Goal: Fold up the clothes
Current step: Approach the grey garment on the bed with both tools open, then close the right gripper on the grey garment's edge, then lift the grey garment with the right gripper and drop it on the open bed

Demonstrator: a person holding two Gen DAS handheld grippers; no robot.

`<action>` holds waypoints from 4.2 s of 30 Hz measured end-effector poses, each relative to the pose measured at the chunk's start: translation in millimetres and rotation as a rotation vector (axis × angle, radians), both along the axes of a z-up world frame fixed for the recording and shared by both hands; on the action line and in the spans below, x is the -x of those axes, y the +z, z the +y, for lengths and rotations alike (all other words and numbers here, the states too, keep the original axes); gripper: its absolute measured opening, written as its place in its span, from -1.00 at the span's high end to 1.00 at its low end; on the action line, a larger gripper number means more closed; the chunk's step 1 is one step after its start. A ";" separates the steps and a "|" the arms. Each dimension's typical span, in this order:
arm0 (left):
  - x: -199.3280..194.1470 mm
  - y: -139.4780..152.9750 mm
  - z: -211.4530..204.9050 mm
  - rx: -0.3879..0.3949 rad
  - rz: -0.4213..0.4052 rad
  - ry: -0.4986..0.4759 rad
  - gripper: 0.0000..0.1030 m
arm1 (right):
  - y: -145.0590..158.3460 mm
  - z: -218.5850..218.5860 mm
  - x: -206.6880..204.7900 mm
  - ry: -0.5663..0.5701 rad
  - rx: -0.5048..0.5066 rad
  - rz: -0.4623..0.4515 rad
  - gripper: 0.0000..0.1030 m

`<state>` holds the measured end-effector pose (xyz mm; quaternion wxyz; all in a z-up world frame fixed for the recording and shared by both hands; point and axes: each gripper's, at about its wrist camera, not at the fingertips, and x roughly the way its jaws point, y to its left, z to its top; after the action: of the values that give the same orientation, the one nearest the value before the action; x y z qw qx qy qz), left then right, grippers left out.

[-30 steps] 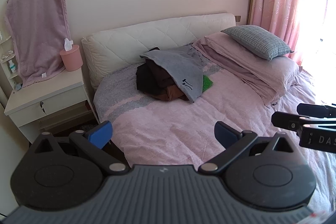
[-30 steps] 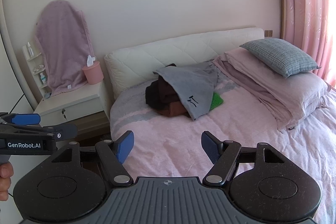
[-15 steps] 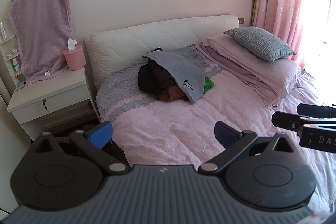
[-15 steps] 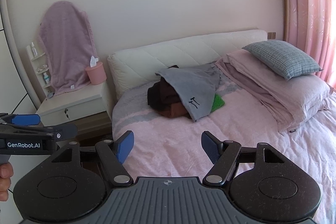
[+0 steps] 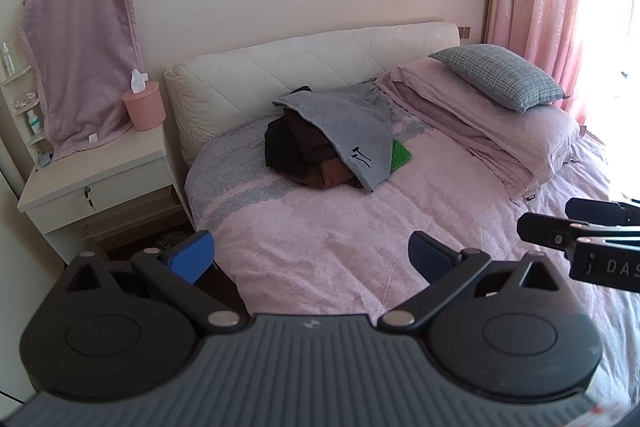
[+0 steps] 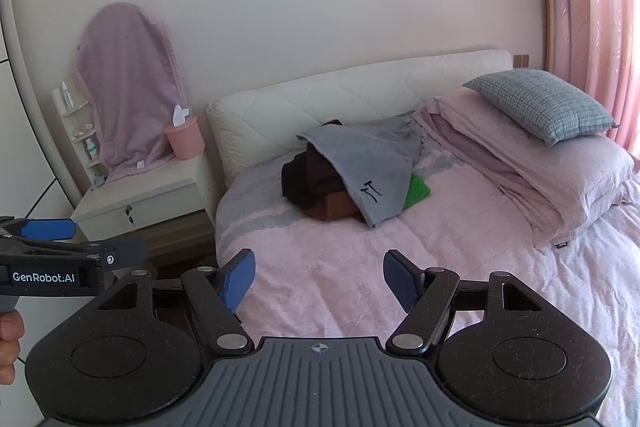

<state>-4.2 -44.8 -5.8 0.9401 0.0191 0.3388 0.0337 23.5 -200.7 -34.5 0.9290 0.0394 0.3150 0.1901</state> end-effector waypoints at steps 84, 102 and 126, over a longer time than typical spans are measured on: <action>-689.5 -296.4 132.9 0.018 0.353 -0.211 -0.76 | -351.7 165.9 -585.2 -0.134 0.226 0.237 0.21; -690.5 -285.4 119.0 0.002 0.330 -0.232 -0.73 | -351.7 173.9 -595.3 -0.122 0.310 0.181 0.97; -573.6 -110.1 59.8 0.125 0.004 -0.476 -0.60 | 20.0 85.9 -384.2 -0.597 0.284 -0.850 0.99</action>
<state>569.4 15.0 -115.9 0.9202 0.0402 0.3280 -0.2100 407.6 -114.8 -14.4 0.9844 -0.0792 -0.0912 -0.1276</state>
